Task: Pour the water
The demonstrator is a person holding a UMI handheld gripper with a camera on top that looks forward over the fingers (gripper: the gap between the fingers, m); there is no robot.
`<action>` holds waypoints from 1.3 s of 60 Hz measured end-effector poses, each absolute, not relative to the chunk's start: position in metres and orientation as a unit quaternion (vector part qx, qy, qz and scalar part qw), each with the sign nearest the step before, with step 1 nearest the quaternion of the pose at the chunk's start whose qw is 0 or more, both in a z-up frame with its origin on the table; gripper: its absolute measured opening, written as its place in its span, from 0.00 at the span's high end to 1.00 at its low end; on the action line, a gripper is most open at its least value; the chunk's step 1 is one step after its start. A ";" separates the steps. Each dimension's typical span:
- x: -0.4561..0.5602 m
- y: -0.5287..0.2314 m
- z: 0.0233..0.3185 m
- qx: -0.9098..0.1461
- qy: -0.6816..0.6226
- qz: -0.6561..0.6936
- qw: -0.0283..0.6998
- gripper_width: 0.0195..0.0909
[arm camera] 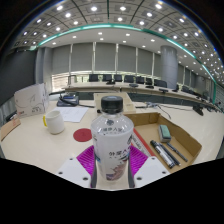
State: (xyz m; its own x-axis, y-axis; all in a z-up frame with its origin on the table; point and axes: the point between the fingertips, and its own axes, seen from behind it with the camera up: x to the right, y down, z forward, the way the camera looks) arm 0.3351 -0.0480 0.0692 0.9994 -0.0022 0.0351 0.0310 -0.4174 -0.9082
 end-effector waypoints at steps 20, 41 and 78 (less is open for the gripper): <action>0.318 0.015 0.168 -0.805 -0.105 -0.183 0.555 0.67; 0.218 0.119 0.213 -0.654 -0.372 -0.471 0.461 0.68; 0.177 0.153 0.164 -0.491 -0.556 -0.593 0.312 0.68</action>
